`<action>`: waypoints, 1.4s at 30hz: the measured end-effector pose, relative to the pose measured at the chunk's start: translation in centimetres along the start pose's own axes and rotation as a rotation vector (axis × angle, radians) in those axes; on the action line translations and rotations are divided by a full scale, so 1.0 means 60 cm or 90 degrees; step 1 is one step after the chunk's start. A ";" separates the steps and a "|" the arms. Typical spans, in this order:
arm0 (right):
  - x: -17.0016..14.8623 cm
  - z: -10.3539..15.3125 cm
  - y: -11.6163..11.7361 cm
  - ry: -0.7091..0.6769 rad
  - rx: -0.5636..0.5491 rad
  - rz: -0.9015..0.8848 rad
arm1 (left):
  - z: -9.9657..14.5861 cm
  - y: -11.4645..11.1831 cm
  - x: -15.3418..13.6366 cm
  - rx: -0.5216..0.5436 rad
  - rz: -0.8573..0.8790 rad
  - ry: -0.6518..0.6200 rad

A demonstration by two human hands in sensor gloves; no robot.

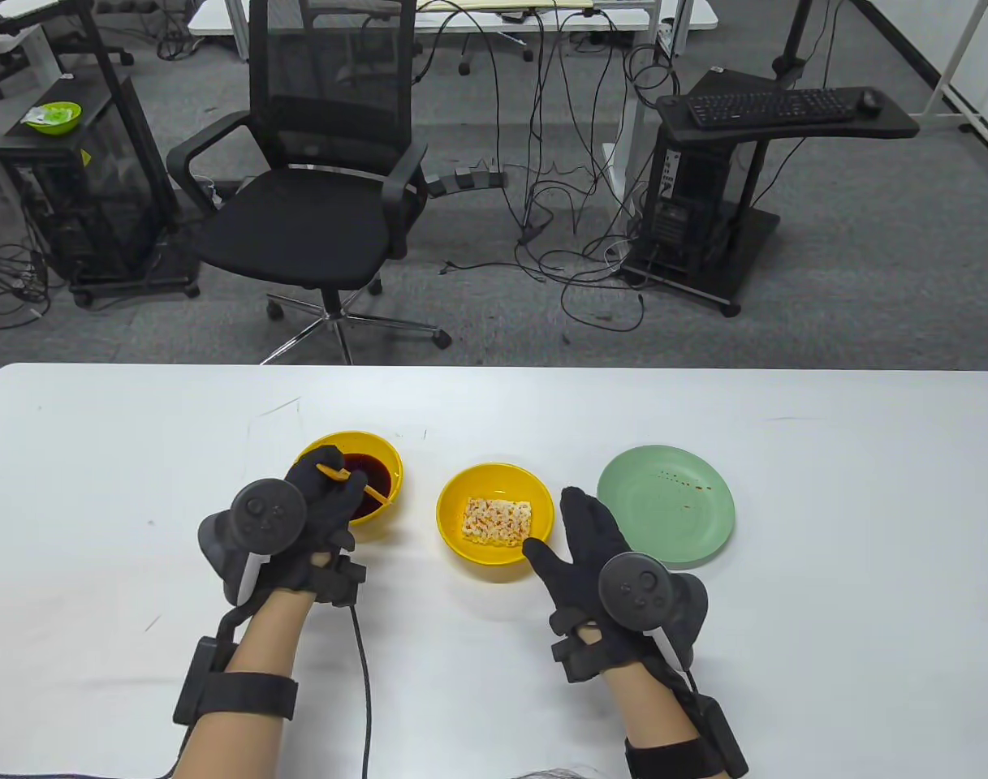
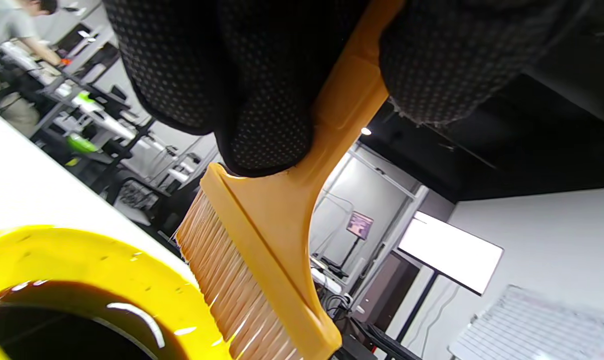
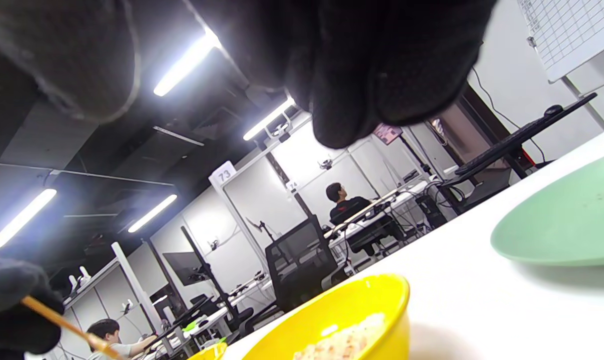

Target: Dip brush into soy sauce and glaze onto rice cake

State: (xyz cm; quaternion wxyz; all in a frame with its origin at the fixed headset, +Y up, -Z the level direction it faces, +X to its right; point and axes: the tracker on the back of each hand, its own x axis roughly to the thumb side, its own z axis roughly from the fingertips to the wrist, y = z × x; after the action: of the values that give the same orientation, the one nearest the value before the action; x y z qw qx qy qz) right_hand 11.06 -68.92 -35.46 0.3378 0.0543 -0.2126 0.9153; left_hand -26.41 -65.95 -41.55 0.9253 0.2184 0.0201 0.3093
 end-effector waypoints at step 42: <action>-0.024 -0.002 0.014 0.038 0.036 0.019 | 0.002 0.001 -0.069 0.015 0.035 0.056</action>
State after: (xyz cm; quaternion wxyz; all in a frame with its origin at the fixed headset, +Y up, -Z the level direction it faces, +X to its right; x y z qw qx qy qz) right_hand 11.65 -70.30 -36.23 0.3288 0.0335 -0.1773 0.9270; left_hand -29.76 -68.36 -41.80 0.9121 0.2160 0.0583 0.3437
